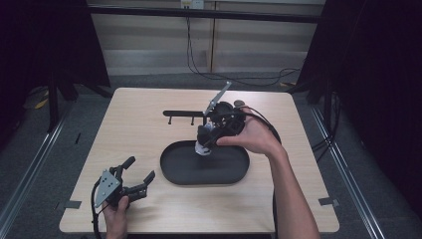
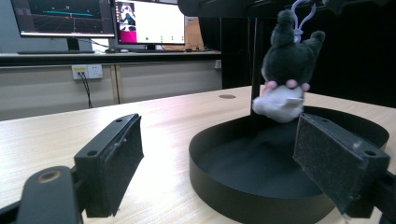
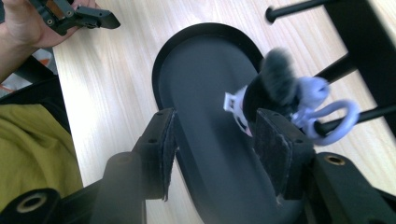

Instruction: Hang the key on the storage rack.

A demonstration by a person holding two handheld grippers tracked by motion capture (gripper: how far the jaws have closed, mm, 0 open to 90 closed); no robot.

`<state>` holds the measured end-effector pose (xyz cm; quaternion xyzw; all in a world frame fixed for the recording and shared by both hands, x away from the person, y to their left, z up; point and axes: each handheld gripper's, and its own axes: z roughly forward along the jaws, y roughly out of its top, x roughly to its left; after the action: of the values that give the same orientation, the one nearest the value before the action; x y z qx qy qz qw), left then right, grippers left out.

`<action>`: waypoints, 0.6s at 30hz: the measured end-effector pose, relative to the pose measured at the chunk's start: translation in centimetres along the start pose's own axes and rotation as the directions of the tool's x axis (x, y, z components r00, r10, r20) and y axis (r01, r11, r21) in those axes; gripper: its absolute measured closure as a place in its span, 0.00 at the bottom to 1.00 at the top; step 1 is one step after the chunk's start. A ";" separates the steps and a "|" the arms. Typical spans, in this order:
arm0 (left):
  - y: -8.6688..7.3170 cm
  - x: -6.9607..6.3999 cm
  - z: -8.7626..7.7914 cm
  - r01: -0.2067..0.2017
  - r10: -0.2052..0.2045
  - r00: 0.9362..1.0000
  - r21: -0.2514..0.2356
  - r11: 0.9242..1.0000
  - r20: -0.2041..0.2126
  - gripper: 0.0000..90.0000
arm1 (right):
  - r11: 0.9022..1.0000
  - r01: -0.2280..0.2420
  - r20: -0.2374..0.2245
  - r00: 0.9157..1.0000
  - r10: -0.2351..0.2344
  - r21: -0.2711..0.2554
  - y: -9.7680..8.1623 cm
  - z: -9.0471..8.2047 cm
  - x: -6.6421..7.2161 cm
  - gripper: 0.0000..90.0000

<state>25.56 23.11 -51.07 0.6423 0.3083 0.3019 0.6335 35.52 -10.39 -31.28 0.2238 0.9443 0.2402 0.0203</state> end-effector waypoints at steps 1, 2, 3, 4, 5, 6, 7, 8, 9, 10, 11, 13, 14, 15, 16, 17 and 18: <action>0.0 0.0 0.0 0.000 0.000 1.000 0.000 1.000 0.000 0.17 | 1.000 0.000 0.000 1.000 0.000 0.000 0.0 0.0 0.0 0.54; 0.0 -0.1 0.0 0.005 -0.005 1.000 -0.005 1.000 -0.003 0.17 | 1.000 0.002 0.001 1.000 -0.002 -0.011 -0.3 0.1 0.0 0.54; 0.0 0.0 0.0 0.001 -0.001 1.000 -0.001 1.000 0.000 0.17 | 1.000 -0.012 0.007 1.000 0.012 -0.022 -0.8 0.3 0.2 0.53; 0.0 -0.1 0.0 0.006 -0.006 1.000 -0.005 1.000 -0.001 0.17 | 0.999 -0.011 0.011 1.000 0.011 -0.031 -1.1 0.4 0.2 0.53; 0.0 0.0 0.0 0.005 -0.005 1.000 -0.005 1.000 0.000 0.17 | 0.999 -0.013 0.019 1.000 0.014 -0.040 -1.6 0.6 0.3 0.51; 0.0 0.0 0.0 0.005 -0.005 1.000 -0.005 1.000 0.000 0.17 | 0.999 -0.021 0.035 0.999 0.023 -0.043 -1.9 0.7 0.4 0.50; 0.0 -0.1 0.0 0.007 -0.007 1.000 -0.007 1.000 -0.001 0.17 | 0.998 -0.025 0.040 0.999 0.027 -0.050 -2.2 0.8 0.5 0.50; 0.0 0.0 0.0 0.004 -0.004 1.000 -0.004 1.000 0.000 0.17 | 0.998 -0.027 0.039 0.999 0.030 -0.063 -2.6 0.9 0.6 0.49; 0.0 0.0 0.0 0.001 -0.001 1.000 -0.001 1.000 0.000 0.17 | 0.997 -0.027 0.040 0.999 0.030 -0.075 -3.1 1.0 0.7 0.48; 0.0 0.0 0.0 0.006 -0.006 1.000 -0.006 1.000 -0.001 0.17 | 0.996 -0.024 0.046 0.999 0.028 -0.089 -3.5 1.1 0.9 0.47; 0.0 -0.1 0.0 0.004 -0.004 1.000 -0.005 1.000 -0.003 0.17 | 0.994 -0.026 0.046 0.998 0.031 -0.107 -4.0 1.2 1.1 0.46; 0.0 0.0 0.0 -0.001 0.001 1.000 0.000 1.000 0.000 0.17 | 0.989 -0.041 0.062 0.997 0.050 -0.145 -5.2 1.5 1.4 0.42; 0.0 0.0 0.0 -0.001 0.001 1.000 0.000 1.000 0.000 0.17 | 0.985 -0.047 0.075 0.995 0.060 -0.167 -5.7 1.7 1.4 0.40; 0.0 0.0 0.0 -0.001 0.001 1.000 0.000 1.000 0.000 0.17 | 0.980 -0.057 0.081 0.994 0.074 -0.190 -6.2 1.9 1.5 0.40; 0.0 -0.1 0.0 0.005 -0.005 1.000 -0.005 1.000 -0.001 0.17 | 0.977 -0.069 0.079 0.993 0.086 -0.204 -6.7 2.0 1.6 0.39; 0.0 0.0 0.0 0.004 -0.004 1.000 -0.004 1.000 0.000 0.17 | 0.973 -0.078 0.080 0.992 0.097 -0.218 -7.2 2.2 1.7 0.39; 0.0 -0.1 0.0 0.007 -0.007 1.000 -0.006 1.000 -0.001 0.17 | 0.970 -0.079 0.085 0.991 0.101 -0.230 -7.5 2.2 1.9 0.39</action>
<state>25.56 23.05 -51.08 0.6392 0.3098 0.3011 0.6362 31.07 -14.49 -36.60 0.2742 0.8975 0.3358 0.0803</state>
